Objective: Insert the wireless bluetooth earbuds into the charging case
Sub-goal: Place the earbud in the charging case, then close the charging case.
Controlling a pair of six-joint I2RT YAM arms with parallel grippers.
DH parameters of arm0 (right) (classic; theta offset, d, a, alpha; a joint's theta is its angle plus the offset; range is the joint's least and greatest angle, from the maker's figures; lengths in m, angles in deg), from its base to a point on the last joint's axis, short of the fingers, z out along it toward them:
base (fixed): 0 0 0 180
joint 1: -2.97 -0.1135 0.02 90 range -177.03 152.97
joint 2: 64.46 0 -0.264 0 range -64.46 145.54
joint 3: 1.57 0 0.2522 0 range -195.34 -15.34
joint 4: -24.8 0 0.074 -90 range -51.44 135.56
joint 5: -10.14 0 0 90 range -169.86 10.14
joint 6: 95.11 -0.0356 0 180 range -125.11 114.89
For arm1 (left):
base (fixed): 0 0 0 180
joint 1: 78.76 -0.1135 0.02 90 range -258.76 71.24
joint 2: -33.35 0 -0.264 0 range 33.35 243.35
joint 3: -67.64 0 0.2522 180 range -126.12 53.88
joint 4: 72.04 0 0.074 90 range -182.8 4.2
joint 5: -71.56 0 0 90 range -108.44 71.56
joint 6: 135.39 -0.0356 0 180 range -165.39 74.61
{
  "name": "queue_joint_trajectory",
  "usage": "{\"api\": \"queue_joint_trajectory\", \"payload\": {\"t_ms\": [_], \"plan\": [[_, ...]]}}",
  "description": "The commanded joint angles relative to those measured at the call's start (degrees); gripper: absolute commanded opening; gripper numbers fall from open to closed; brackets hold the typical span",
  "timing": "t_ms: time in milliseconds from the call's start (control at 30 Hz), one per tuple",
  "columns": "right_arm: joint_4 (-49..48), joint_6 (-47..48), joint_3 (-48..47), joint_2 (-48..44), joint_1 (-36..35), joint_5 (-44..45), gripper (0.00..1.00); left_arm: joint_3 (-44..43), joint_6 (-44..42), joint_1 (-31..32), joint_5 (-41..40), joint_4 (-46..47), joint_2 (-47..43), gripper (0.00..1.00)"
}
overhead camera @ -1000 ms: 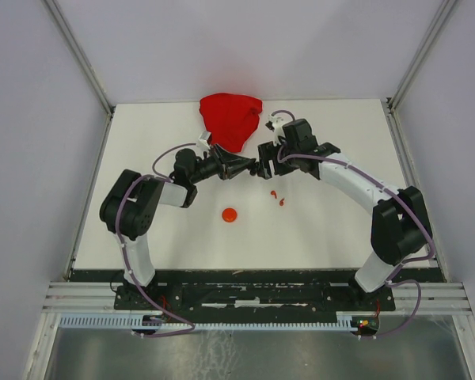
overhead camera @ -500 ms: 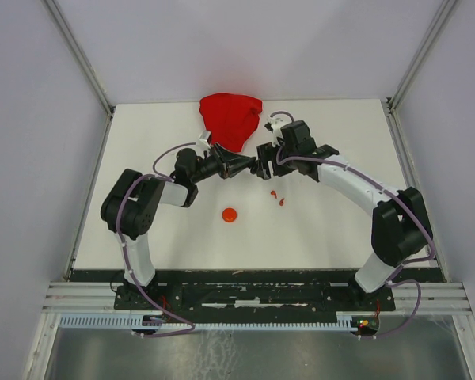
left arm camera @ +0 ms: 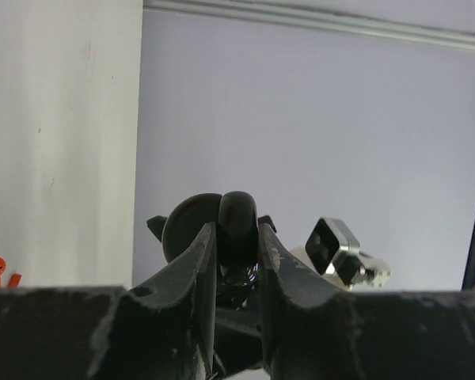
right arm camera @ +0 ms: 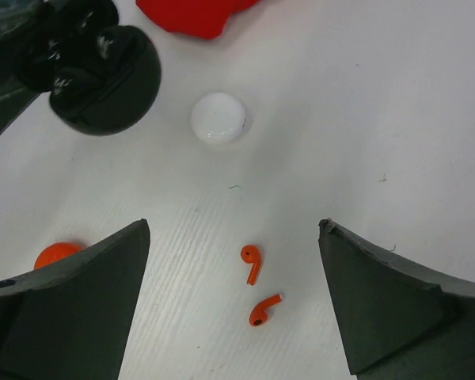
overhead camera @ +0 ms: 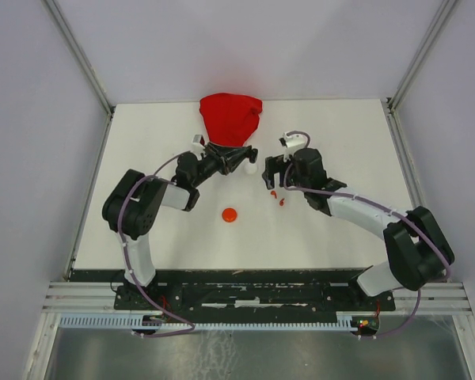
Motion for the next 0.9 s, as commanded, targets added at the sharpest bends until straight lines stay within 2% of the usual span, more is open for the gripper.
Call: {"api": "queue_joint_trajectory", "payload": {"t_ms": [0,267,433,867], "plan": [[-19.08,4.07,3.0,0.56,-3.91,4.15,0.99,2.05,7.25,2.56,-8.7,3.41,-1.22,0.03],[-36.89,11.88,6.2,8.57,-9.03,6.85,0.99,5.14,11.6,5.83,-17.25,1.92,-4.61,0.03],[-35.19,13.52,4.23,10.95,-10.52,10.72,0.99,6.64,13.13,6.24,-18.31,2.7,-5.53,0.03],[-35.73,17.75,1.33,14.6,-10.62,16.89,0.99,8.78,14.67,6.39,-14.86,6.96,-4.88,0.03]]}}
